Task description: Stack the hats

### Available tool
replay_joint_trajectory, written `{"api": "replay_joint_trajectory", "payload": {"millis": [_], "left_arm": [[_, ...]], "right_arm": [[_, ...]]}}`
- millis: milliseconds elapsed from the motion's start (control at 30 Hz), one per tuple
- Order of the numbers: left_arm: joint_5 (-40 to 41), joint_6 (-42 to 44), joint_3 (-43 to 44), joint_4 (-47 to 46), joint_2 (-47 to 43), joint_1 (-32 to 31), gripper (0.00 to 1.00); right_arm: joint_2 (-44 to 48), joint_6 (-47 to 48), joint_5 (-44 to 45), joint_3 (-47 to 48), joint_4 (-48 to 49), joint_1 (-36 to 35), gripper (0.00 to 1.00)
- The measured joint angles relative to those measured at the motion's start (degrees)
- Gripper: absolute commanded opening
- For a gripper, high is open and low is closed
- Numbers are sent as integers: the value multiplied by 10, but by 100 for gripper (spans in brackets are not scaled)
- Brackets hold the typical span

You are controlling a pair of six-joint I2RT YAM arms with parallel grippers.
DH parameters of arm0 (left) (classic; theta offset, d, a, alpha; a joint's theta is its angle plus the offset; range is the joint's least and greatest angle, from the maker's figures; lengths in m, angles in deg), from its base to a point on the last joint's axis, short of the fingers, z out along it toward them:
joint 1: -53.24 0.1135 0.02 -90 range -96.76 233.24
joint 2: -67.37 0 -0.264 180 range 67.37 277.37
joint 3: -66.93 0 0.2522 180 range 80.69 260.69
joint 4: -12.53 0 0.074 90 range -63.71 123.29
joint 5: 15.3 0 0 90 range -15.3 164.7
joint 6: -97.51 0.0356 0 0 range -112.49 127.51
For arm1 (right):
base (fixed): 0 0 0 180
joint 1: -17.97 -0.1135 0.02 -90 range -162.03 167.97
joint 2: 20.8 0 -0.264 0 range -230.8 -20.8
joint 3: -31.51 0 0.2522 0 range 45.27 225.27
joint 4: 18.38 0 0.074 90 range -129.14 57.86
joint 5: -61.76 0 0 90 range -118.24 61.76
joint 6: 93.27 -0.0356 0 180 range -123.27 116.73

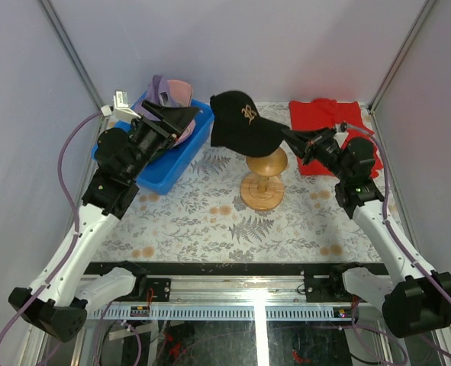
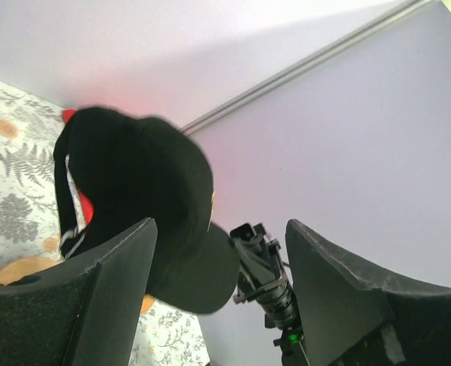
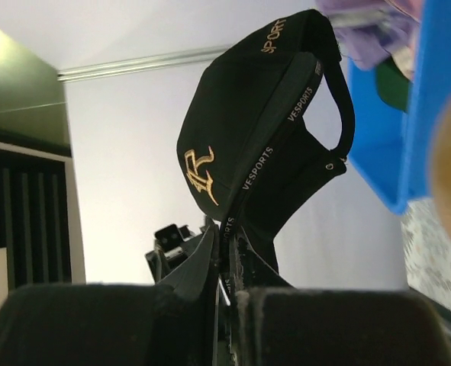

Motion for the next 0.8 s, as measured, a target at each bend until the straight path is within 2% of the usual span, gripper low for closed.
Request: {"api": "replay_joint_trajectory", "payload": {"millis": [233, 800], "left_arm": [[-21, -17, -46, 5, -5, 34, 67], [-53, -26, -79, 10, -5, 48, 65]], "right_arm": [[4, -8, -68, -68, -10, 27, 0], [89, 27, -151, -210, 10, 126, 0]]}}
